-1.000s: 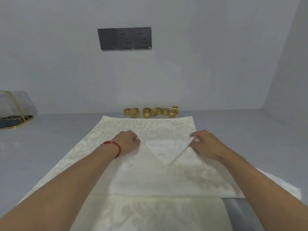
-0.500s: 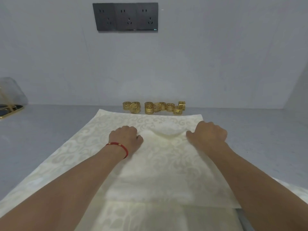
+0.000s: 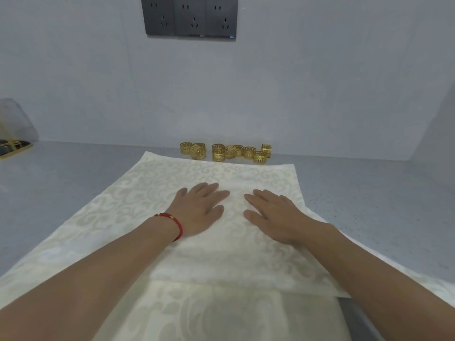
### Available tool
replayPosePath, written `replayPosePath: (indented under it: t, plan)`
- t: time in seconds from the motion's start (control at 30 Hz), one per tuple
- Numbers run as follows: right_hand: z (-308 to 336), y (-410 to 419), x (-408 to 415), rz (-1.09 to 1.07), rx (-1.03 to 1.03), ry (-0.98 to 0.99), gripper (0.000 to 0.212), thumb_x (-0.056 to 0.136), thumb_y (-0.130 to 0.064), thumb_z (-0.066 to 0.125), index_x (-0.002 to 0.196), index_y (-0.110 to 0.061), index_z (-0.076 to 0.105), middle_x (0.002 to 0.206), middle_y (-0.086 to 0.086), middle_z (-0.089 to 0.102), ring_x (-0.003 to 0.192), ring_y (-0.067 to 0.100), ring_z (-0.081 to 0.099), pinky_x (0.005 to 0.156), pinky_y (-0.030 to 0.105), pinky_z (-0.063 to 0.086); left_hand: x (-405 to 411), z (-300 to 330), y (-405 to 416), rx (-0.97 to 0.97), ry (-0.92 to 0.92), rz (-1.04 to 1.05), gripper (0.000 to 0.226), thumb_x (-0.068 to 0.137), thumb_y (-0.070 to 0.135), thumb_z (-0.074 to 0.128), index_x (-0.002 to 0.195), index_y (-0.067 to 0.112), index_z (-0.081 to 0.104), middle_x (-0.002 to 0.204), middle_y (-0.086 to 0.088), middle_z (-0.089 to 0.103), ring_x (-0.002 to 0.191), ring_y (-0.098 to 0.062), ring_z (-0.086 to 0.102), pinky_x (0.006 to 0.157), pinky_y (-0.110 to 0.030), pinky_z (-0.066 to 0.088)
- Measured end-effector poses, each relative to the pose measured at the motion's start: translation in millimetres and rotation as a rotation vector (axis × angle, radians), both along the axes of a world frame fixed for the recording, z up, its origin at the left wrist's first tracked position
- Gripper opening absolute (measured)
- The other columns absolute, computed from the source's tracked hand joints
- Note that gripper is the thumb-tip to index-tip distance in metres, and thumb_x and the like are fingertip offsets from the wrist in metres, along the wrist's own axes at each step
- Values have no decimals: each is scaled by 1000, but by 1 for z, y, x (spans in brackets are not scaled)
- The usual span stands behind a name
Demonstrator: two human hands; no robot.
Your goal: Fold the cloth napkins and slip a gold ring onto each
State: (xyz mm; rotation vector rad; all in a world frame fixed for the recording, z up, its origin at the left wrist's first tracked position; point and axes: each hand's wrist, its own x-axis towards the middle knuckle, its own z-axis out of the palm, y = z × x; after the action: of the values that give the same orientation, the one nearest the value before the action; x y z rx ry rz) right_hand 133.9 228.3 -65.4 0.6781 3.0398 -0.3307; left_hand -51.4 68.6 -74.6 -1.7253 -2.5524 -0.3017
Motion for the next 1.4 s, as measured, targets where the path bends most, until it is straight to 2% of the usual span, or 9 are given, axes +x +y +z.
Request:
replayPosePath:
  t: [0.3,0.5,0.57,0.73,0.93,1.07,1.13,1.2,1.4]
  plan:
    - [8,-12,0,1,16,-37,61,109,-52,22,164,-28,11,172,-5,2,158,14,-4,127,45,-1,10,12,2,-162,-100,21,53,104,38,22,156,36,15,166,10,-5,152,-10,-8,121,-53,-5]
    - [7,-5,-12,-17,4,-9,65,106,-54,34,162,-26,18,170,-2,16,156,19,12,125,49,12,18,11,31,75,-111,-61,43,101,20,34,142,12,44,163,-3,21,150,-17,14,122,-37,2]
    - [12,0,-19,-52,-5,87,65,103,-47,44,160,-24,23,166,0,27,151,24,28,122,48,22,20,10,40,131,-166,-83,47,104,21,35,151,14,36,162,-2,25,149,-18,17,120,-30,9]
    - [19,23,-51,-223,131,208,40,104,-27,47,143,-18,47,142,6,51,130,28,46,103,43,39,19,10,52,-43,-95,-74,43,105,30,26,140,12,43,147,-6,39,137,-21,28,117,-42,16]
    - [13,47,-92,-353,137,141,25,106,-21,41,125,-14,54,131,10,52,124,31,46,96,45,36,9,5,60,-45,-65,-81,39,101,34,26,133,19,44,134,4,44,125,-15,34,111,-51,24]
    - [13,61,-107,-393,60,146,22,103,-28,49,118,-16,60,125,7,57,122,30,48,92,43,35,8,3,63,-10,-68,-57,44,100,36,32,140,20,43,146,5,41,134,-14,33,113,-45,25]
    - [13,63,-109,-421,-23,219,7,97,-23,57,95,-22,64,107,2,64,112,29,54,89,42,34,6,8,65,-28,-82,-49,47,99,39,36,144,24,41,149,8,40,138,-15,34,113,-44,27]
    - [15,62,-107,-433,-79,302,18,91,-15,59,77,-25,59,95,0,67,101,26,57,88,42,35,5,19,69,-84,-124,-17,51,97,43,38,146,30,39,152,9,37,139,-17,34,112,-44,27]
    - [9,57,-94,-331,-14,514,27,83,-4,55,76,-30,57,92,-5,66,89,23,61,75,37,49,5,50,80,-102,-249,100,35,99,29,39,128,34,56,131,5,54,120,-20,49,110,-44,33]
